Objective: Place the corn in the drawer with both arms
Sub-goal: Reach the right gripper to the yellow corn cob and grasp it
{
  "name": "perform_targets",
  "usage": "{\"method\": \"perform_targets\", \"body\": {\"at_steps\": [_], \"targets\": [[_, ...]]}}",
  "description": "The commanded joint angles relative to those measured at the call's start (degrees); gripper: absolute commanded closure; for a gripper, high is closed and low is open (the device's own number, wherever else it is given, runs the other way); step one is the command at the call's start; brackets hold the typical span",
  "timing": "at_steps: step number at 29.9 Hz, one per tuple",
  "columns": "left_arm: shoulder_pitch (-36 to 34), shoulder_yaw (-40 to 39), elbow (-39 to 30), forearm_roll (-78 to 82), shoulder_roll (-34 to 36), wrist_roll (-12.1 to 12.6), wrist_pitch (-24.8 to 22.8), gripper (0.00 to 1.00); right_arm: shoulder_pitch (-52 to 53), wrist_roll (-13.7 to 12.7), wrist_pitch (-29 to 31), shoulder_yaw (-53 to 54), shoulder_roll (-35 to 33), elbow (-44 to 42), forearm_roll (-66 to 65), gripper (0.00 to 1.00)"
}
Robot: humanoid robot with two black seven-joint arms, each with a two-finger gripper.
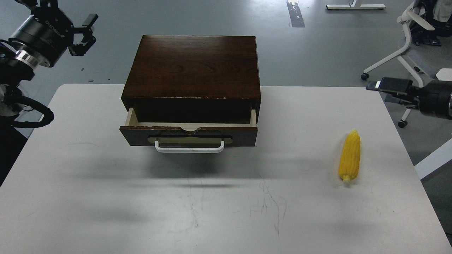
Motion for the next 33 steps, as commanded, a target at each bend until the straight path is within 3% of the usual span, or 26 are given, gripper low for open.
{"method": "perform_targets", "body": {"at_steps": [1, 17, 33], "targets": [[0.1, -0.27, -0.13, 0.02, 0.09, 0.0, -0.63, 0.01, 0.82, 0.09, -0.02, -4.68, -0.21, 0.23, -5.77, 0.0], [0.1, -2.12, -0.13, 0.02, 0.53, 0.0, -0.99, 0.01, 3.55, -0.75, -0.02, -13.56, 9.54, -3.81, -5.87, 0.0], [0.01, -2.91, 0.04, 0.02, 0.7, 0.0, -0.99, 0.01, 2.32, -0.48, -0.02, -14.45, 10.77, -5.04, -5.87, 0.0]]}}
